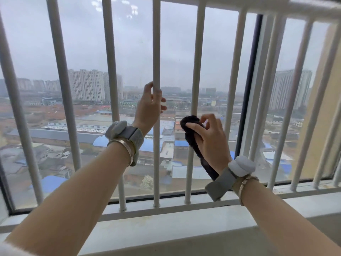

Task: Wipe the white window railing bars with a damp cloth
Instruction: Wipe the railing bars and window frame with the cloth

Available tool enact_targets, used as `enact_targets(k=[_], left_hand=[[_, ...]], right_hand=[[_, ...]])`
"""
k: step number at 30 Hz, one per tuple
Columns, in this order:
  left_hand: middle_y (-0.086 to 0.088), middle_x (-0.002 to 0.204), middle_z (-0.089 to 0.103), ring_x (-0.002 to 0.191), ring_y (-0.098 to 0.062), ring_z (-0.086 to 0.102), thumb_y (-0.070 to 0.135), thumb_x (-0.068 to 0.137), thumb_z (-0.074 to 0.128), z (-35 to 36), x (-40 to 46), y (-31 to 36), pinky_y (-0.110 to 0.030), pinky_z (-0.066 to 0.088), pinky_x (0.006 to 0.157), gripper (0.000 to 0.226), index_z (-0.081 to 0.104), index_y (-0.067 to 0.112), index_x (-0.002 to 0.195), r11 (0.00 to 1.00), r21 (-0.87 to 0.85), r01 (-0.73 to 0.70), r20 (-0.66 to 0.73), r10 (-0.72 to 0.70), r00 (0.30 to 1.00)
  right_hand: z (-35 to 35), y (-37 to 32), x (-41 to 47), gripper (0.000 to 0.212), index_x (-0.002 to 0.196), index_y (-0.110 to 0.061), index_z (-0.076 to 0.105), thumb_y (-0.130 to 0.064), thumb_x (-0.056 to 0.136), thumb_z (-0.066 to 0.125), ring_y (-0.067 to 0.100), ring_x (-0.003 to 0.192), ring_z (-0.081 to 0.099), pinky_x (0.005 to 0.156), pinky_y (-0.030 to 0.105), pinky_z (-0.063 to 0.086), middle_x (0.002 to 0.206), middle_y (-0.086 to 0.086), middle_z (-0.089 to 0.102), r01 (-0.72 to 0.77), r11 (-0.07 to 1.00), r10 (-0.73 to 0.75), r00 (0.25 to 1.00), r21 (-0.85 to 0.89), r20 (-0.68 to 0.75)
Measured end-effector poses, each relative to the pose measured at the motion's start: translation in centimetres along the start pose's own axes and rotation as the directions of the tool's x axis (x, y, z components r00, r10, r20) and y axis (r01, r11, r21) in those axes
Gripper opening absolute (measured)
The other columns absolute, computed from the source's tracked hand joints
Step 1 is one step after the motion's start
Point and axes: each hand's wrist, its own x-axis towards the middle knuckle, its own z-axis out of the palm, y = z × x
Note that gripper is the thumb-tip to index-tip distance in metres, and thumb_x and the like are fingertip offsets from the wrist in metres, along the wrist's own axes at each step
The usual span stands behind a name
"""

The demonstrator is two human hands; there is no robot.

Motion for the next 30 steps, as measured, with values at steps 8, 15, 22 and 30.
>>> enact_targets(k=[8,15,22,30], left_hand=[[-0.001,0.071,0.058,0.055,-0.016,0.061,0.024,0.1,0.033,-0.1,0.6,0.4,-0.03,0.053,0.056,0.023,0.041,0.01,0.115,0.982,0.188,-0.015,-0.014,0.018,1.0],[-0.002,0.088,0.069,0.078,-0.026,0.067,0.045,0.09,0.035,-1.2,3.9,1.5,-0.043,0.054,0.076,0.047,0.042,0.011,0.121,0.909,0.393,-0.14,-0.044,0.171,0.984],[-0.002,0.081,0.065,0.058,-0.012,0.063,0.031,0.1,0.033,-0.7,6.5,4.1,-0.028,0.052,0.059,0.033,0.037,0.012,0.127,0.925,0.346,-0.155,-0.081,0.194,0.978],[-0.011,0.082,0.067,0.063,-0.025,0.066,0.025,0.1,0.034,-0.4,6.2,4.2,-0.038,0.056,0.068,0.03,0.041,0.005,0.122,0.864,0.478,-0.16,-0.12,0.245,0.962]], right_hand=[[0.1,0.3,4.2,0.031,0.106,-0.013,0.071,0.004,0.081,0.065,0.034,0.094,0.05,0.078,0.026,0.044,0.111,0.013,0.055,-0.02,0.997,0.024,0.998,0.071,-0.059],[-1.4,1.0,12.5,0.025,0.105,-0.01,0.07,0.0,0.084,0.061,0.035,0.1,0.049,0.081,0.026,0.043,0.115,0.015,0.055,0.036,0.999,-0.028,0.979,0.035,-0.203],[-2.2,1.4,15.4,0.025,0.109,-0.009,0.067,-0.006,0.087,0.055,0.027,0.101,0.051,0.084,0.028,0.047,0.116,0.012,0.054,0.03,0.997,-0.009,0.958,0.07,-0.288],[-3.5,1.0,20.5,0.035,0.119,-0.006,0.062,-0.009,0.086,0.049,0.032,0.11,0.052,0.088,0.033,0.048,0.126,0.014,0.054,0.009,1.0,-0.015,0.939,-0.017,-0.344]])
